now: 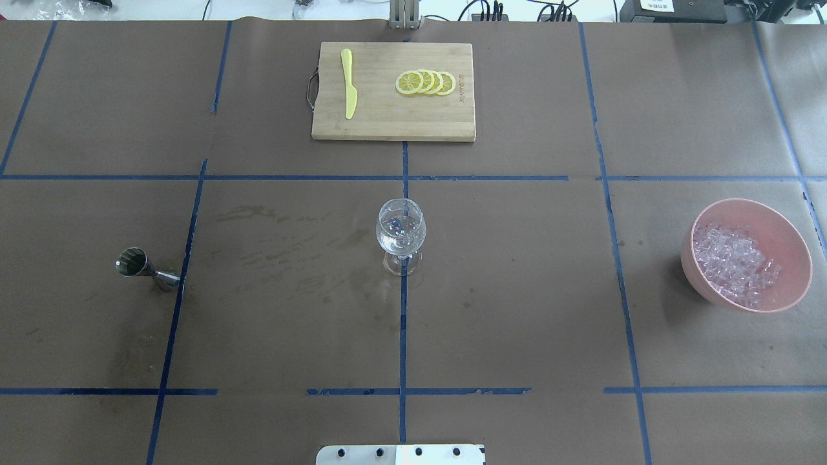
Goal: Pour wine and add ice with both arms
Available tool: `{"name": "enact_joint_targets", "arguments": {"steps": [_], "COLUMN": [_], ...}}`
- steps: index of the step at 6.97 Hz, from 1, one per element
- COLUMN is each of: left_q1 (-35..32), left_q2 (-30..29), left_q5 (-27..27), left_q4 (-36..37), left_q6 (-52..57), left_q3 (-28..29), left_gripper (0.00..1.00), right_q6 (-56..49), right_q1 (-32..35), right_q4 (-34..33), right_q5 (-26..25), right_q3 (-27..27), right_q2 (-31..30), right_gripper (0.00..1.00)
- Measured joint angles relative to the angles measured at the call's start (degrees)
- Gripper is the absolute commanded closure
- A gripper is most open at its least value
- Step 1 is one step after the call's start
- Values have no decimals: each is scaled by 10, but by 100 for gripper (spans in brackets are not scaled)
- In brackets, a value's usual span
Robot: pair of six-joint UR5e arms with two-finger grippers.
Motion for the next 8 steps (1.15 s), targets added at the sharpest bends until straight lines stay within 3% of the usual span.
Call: {"name": "enact_joint_targets", "arguments": {"steps": [3, 8], "left_q1": [211, 486], "left_q2": [-2, 75], "left_q5": [241, 631], "left_q4": [-20, -82], "left_q6": [-151, -195], "left_q3": [-66, -89], "left_gripper": [0, 0], "right_q6": [1, 1], "right_q1": [-1, -1], "right_q4": [0, 0], "right_q5": [1, 1], "right_q3": [1, -1], "right_q2": [1, 0], "right_gripper": [0, 0]}}
